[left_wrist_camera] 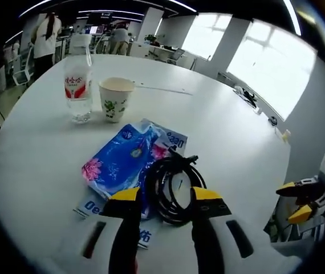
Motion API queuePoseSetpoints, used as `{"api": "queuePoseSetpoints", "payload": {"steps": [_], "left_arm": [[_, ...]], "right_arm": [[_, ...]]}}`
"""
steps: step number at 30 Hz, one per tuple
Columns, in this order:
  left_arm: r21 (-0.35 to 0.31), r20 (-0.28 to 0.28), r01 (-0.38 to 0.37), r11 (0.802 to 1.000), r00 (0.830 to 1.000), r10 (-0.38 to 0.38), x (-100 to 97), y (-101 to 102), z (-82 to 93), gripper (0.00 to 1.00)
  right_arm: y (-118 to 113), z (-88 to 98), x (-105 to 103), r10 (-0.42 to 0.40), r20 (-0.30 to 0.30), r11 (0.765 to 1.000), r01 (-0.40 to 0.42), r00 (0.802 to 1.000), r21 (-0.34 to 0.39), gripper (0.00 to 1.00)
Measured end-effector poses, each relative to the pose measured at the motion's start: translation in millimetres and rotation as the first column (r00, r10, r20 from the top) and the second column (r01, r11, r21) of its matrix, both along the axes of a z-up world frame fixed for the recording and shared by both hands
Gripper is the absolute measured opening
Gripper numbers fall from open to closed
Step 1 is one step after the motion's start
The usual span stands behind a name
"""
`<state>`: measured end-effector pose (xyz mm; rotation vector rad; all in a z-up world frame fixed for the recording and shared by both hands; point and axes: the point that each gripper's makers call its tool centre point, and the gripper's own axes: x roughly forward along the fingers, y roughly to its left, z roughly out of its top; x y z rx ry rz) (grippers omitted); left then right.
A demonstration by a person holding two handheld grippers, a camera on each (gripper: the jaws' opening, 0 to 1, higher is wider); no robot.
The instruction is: Arrange the tabletop items into an orderly group along one side of the table until the central work area is clear of visible clutter.
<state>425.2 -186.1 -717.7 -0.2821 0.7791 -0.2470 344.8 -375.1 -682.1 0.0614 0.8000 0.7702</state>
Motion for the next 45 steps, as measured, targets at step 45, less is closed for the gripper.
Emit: {"api": "queuePoseSetpoints", "payload": {"steps": [45], "left_arm": [[0.132, -0.064, 0.028, 0.991, 0.998, -0.020, 15.6, 3, -29.1, 0.01]], "right_arm": [[-22, -2.2, -2, -0.037, -0.014, 0.999, 0.037, 0.999, 0.012, 0.53]]}}
